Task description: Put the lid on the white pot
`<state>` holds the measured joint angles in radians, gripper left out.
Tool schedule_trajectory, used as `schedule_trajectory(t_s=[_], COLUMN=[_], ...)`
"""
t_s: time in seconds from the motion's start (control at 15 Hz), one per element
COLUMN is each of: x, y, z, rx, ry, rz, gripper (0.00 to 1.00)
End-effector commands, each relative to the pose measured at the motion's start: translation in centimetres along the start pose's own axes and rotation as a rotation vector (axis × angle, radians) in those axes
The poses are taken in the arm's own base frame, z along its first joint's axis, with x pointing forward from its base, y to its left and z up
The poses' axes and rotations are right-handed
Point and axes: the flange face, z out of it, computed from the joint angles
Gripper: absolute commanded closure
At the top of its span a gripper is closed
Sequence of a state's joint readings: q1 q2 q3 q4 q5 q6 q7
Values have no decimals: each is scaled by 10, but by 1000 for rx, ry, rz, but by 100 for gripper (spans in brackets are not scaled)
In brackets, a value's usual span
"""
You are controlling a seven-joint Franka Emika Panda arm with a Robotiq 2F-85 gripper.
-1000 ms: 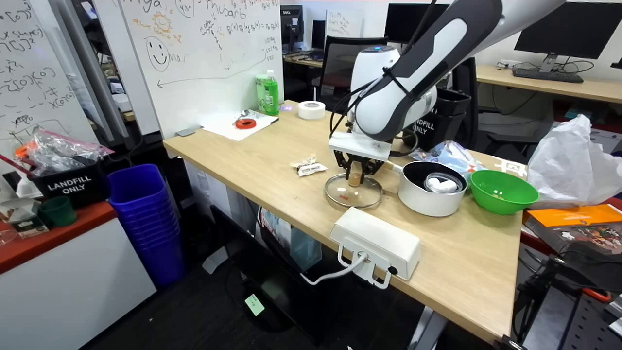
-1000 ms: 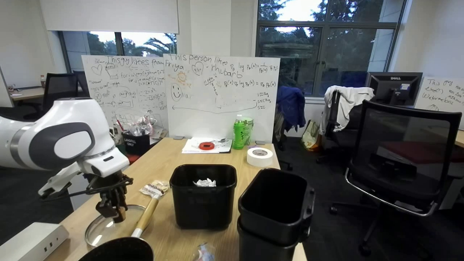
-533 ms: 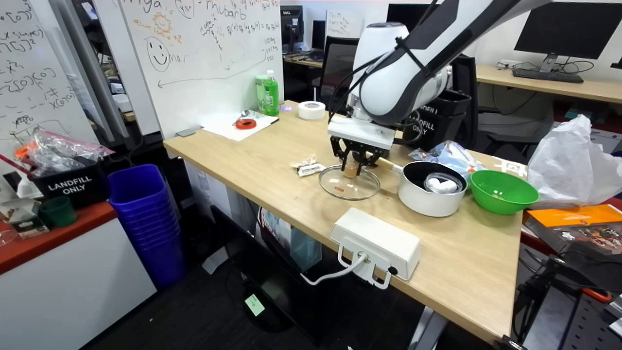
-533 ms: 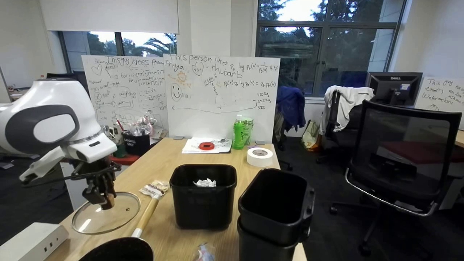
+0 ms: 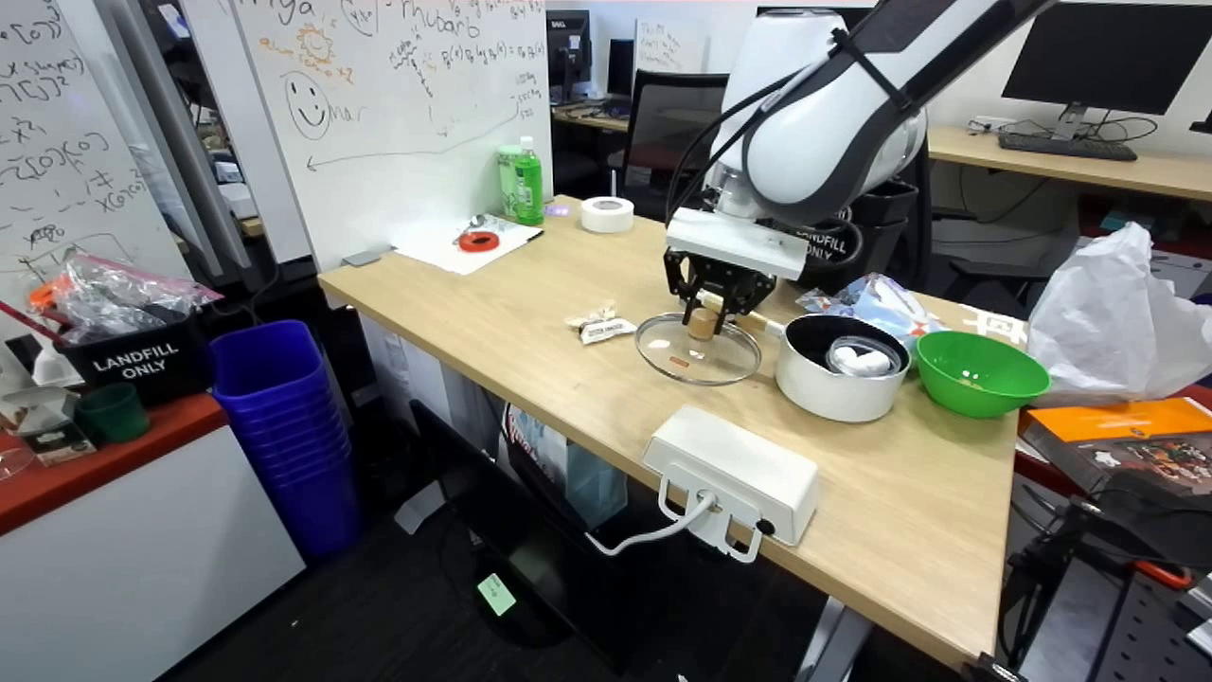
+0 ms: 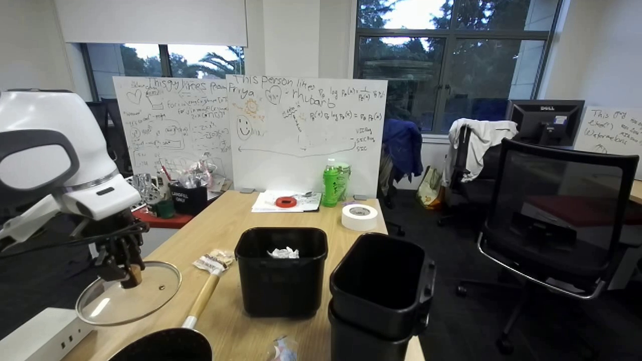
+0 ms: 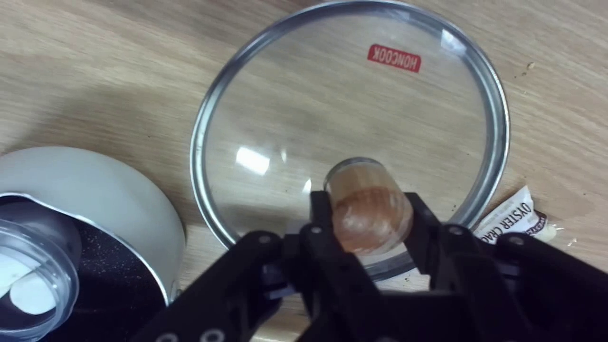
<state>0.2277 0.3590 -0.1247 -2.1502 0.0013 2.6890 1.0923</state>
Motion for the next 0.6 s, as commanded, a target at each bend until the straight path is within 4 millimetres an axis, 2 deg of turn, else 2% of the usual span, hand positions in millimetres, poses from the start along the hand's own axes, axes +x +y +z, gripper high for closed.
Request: schedule_trajectory(t_s=[0.0, 0.27, 0.53], x=[-2, 5, 25], y=[20, 47, 69], z=[-16, -27, -33], rx=[33, 31, 7], ry=[24, 59, 99], rz=[-14, 25, 110], gripper=[84, 84, 84])
